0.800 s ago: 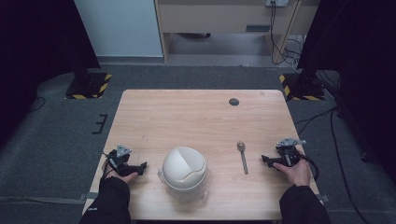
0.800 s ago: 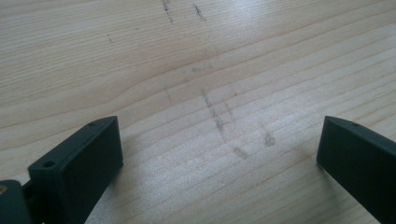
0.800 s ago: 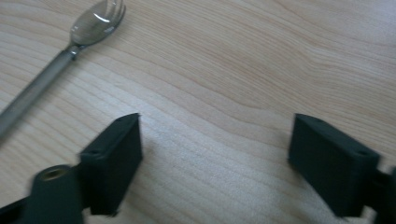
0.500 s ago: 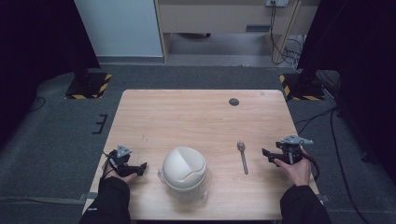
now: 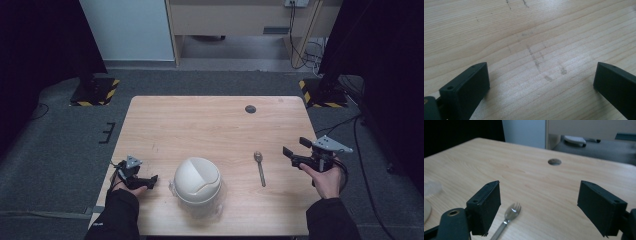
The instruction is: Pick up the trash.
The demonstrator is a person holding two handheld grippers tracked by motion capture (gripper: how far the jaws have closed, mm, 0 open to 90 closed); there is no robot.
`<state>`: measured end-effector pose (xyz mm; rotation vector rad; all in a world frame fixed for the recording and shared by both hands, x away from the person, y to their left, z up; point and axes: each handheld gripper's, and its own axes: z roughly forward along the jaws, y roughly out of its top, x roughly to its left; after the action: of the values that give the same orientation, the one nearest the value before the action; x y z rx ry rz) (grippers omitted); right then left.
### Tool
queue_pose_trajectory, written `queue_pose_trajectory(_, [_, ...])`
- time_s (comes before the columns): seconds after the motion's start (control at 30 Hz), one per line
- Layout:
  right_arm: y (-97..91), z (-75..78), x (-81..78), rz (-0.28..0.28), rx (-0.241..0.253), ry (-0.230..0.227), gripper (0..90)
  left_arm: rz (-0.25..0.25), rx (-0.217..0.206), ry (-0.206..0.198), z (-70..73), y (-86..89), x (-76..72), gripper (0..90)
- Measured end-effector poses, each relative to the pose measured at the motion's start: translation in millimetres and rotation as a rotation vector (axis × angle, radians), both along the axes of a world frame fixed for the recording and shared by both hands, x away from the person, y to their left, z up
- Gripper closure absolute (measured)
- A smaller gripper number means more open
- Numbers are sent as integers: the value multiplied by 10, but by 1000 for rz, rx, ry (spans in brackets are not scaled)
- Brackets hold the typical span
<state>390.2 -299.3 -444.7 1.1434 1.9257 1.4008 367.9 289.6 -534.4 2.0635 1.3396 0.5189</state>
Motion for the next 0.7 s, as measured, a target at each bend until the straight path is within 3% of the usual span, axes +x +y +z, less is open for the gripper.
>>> queue_pose_trajectory(0.33, [92, 392, -86, 41, 80, -97, 171, -12, -1, 0, 0, -11, -1, 0])
queue_pose_trajectory(0.7, [315, 726, -196, 130, 107, -166, 163, -15, -1, -2, -1, -18, -2, 0])
